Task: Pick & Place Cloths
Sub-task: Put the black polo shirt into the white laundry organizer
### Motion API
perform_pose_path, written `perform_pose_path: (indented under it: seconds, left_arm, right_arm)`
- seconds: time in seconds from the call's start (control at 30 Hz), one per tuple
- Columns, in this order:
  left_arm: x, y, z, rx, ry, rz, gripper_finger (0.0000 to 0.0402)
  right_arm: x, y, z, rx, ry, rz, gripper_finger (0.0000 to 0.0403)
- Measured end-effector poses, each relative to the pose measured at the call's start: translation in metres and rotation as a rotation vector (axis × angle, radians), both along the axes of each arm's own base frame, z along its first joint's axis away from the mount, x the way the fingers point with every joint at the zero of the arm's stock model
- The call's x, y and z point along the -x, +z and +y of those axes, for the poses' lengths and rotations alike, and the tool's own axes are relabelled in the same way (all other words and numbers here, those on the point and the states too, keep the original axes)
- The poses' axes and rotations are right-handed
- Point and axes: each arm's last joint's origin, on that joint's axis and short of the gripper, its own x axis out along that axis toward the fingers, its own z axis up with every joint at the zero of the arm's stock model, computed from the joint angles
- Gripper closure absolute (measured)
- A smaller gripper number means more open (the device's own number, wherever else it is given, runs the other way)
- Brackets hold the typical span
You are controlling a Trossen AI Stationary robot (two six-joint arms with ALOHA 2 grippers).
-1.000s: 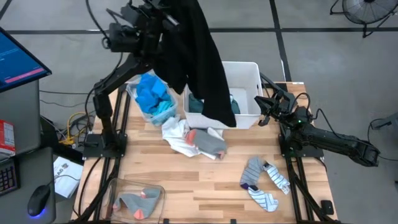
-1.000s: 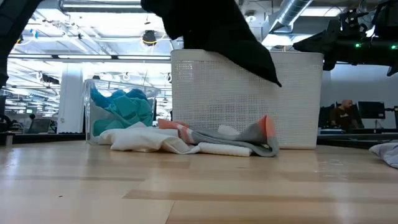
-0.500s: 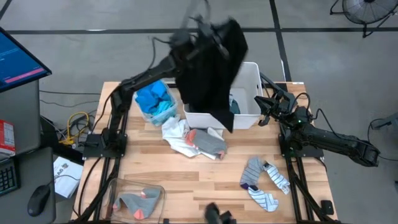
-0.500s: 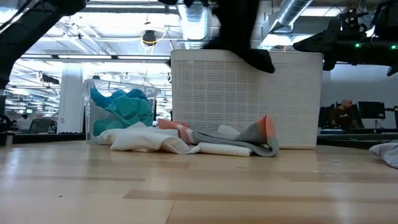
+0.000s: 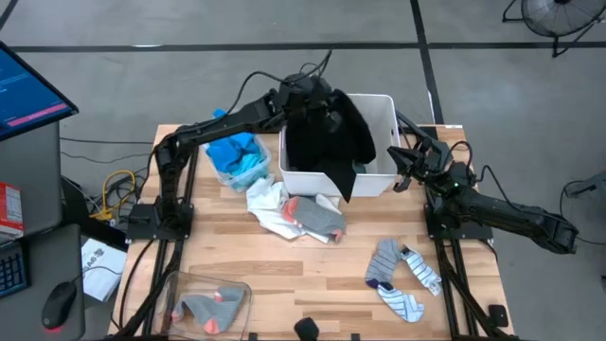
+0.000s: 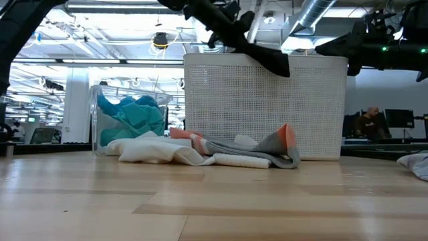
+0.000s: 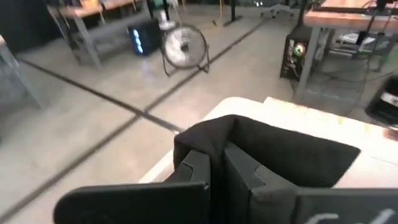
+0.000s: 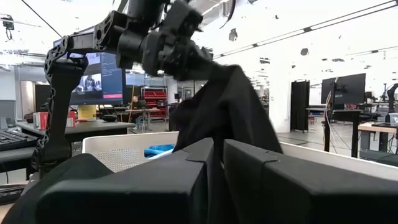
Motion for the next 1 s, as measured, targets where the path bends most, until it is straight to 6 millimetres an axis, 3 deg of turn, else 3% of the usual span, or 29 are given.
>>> perform_pose_path:
  seconds: [0.17, 0.37, 0.7, 0.83, 1.0]
  left_arm:
    - [0.011, -0.02, -0.008, 0.073, -0.093, 0.055, 0.0373]
    - [0.027, -0.03, -0.025, 0.137, -0.25, 0.081, 0.03]
    - [0.065, 0.01, -0.061, 0.137, -0.335, -0.031, 0.0162]
    - [0.063, 0.017, -0.098, 0.062, -0.481, -0.016, 0.0158]
    - [0.046, 0.004, -0.15, -0.11, -0.62, 0.096, 0.0212]
  right_arm:
    - [0.0, 0.0, 0.0, 0.0, 0.0, 0.0, 0.0365]
    - [0.0, 0.0, 0.0, 0.0, 0.0, 0.0, 0.0365]
    - [0.0, 0.0, 0.0, 0.0, 0.0, 0.0, 0.0365]
    - [0.0, 0.0, 0.0, 0.0, 0.0, 0.0, 0.0365]
    - [0.0, 0.0, 0.0, 0.0, 0.0, 0.0, 0.0365]
